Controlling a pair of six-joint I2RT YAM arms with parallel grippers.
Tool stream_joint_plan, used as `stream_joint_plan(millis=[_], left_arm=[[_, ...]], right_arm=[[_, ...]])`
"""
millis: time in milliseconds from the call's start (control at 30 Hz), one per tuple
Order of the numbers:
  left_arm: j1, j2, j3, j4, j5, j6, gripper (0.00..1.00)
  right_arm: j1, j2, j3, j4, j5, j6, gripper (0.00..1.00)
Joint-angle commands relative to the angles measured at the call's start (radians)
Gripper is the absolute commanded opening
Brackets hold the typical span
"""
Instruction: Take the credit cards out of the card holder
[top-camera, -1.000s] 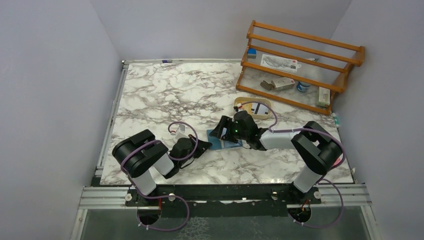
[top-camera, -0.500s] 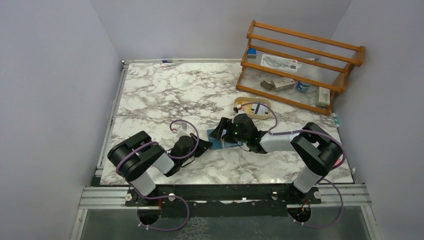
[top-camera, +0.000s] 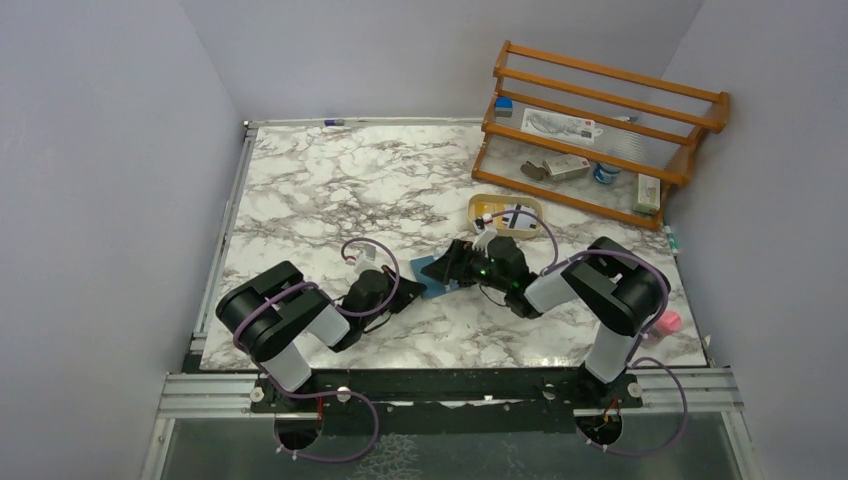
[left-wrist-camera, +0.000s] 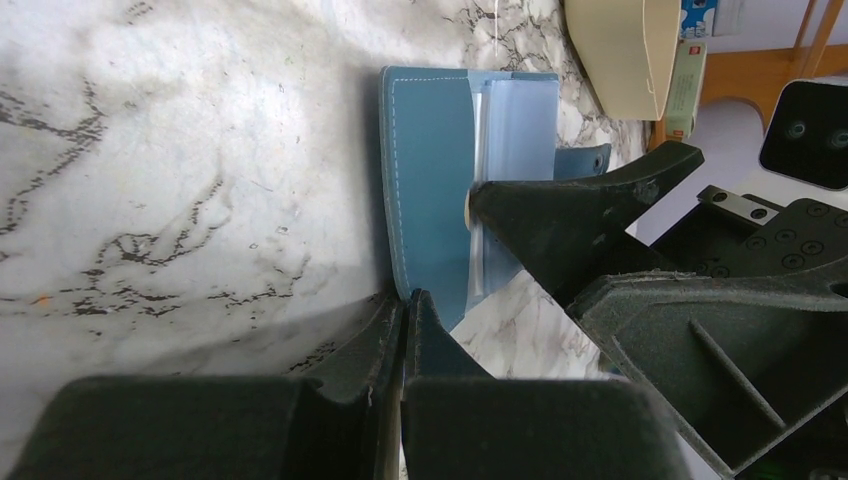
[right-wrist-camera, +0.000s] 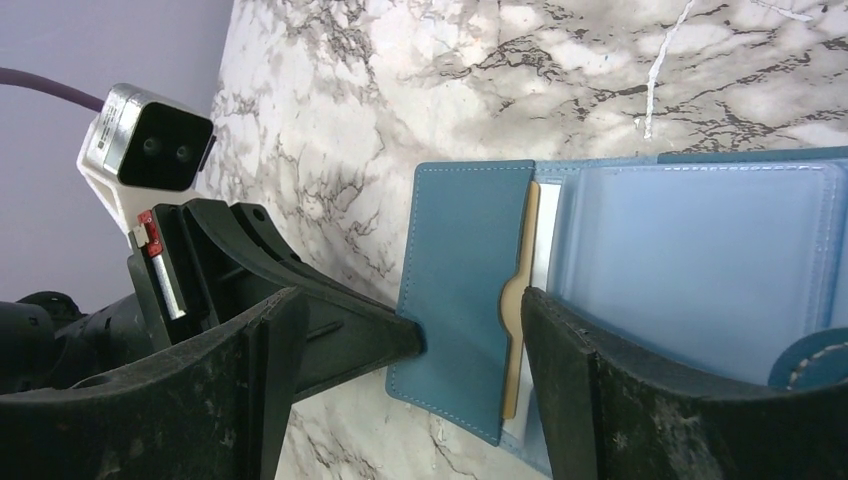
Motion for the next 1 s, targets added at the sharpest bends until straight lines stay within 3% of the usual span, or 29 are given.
stream_joint_plan(millis=[0,400,633,733,967], left_arm=[[-0.010,0.078,0.011,-0.278,0.063,0.084,0.00],[0.003,-0.004,0.007,-0.312,0.030,0.106,0.00],[0.008,0.052,0.051,-0.311,0.069,0.114,0.00],[0.008,0.068,0.065,-0.311,0.082,0.117,0.07],[0.009,0.040,0.058,-0.315,0.072,0.125,0.35]], right_arm=[[0.049,0.025,-0.024,-0.017,-0.262,0.047,0.82],[0.046,-0.110,-0.085,-0.209,-0.099,-0.002,0.82],[0.047,-0.161,-0.114,-0.290,0.026,-0.014,0.82],[0.046,-0.146,-0.114,-0.281,0.033,-0.013,0.82],[0.046,-0.123,-0.119,-0.261,0.031,-0.010,0.82]])
